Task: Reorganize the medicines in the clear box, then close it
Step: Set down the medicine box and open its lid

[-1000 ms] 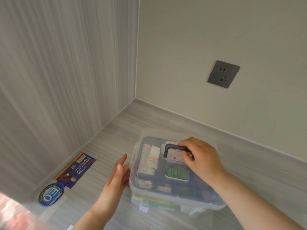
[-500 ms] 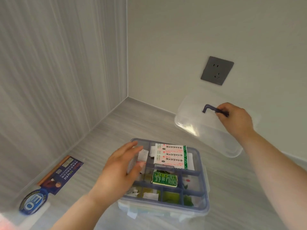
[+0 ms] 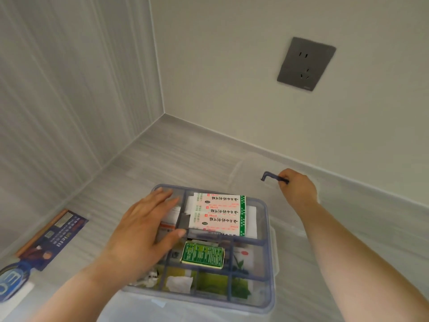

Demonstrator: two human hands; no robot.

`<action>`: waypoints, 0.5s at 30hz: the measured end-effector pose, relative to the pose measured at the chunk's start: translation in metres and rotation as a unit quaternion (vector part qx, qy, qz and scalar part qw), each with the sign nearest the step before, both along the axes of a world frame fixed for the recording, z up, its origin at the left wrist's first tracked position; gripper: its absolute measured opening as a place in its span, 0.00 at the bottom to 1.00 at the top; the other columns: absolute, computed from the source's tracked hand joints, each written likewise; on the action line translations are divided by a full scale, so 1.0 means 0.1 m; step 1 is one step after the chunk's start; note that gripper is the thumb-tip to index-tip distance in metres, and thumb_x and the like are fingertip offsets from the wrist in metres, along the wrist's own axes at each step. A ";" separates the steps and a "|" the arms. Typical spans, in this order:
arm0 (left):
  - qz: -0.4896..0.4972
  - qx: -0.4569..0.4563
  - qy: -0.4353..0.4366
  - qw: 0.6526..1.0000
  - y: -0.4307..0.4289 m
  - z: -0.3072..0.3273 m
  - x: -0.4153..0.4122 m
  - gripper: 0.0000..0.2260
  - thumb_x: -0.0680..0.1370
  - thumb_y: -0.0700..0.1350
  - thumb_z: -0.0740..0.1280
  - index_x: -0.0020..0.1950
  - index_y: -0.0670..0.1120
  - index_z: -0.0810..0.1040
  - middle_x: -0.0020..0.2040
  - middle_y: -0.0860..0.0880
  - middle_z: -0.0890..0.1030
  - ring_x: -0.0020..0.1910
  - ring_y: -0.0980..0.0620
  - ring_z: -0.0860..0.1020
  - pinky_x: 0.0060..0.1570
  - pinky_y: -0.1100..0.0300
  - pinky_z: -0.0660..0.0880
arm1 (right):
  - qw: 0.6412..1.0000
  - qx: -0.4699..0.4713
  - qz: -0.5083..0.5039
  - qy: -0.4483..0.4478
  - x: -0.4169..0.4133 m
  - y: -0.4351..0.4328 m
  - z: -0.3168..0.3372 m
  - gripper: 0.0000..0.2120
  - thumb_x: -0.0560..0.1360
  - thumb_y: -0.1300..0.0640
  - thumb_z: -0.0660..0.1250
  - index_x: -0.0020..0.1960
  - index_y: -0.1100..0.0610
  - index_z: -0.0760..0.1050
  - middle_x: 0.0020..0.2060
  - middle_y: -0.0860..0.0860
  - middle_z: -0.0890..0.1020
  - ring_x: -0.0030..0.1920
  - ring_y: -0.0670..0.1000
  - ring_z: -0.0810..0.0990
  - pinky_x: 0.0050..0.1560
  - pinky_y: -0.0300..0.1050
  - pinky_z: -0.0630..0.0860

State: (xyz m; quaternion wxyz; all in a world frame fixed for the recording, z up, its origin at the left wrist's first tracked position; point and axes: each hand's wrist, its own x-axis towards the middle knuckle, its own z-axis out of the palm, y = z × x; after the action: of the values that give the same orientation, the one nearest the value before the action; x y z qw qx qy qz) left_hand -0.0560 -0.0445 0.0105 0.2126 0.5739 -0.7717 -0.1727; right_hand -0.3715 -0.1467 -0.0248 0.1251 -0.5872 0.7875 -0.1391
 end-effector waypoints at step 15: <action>-0.004 0.007 -0.062 0.998 0.12 0.01 0.00 0.31 0.70 0.66 0.48 0.70 0.53 0.57 0.74 0.53 0.58 0.72 0.57 0.53 0.69 0.64 0.45 | 0.964 -0.147 0.190 -0.111 0.60 0.77 0.63 0.05 0.72 0.57 0.64 0.47 0.55 0.77 0.49 0.45 0.76 0.52 0.44 0.68 0.53 0.33 0.61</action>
State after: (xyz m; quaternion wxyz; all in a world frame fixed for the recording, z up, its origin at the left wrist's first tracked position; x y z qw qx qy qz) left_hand -0.0561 -0.0328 0.0112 0.1600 0.5817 -0.7845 -0.1433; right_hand -0.3118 -0.0695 0.0387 0.1481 -0.7190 0.6136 -0.2910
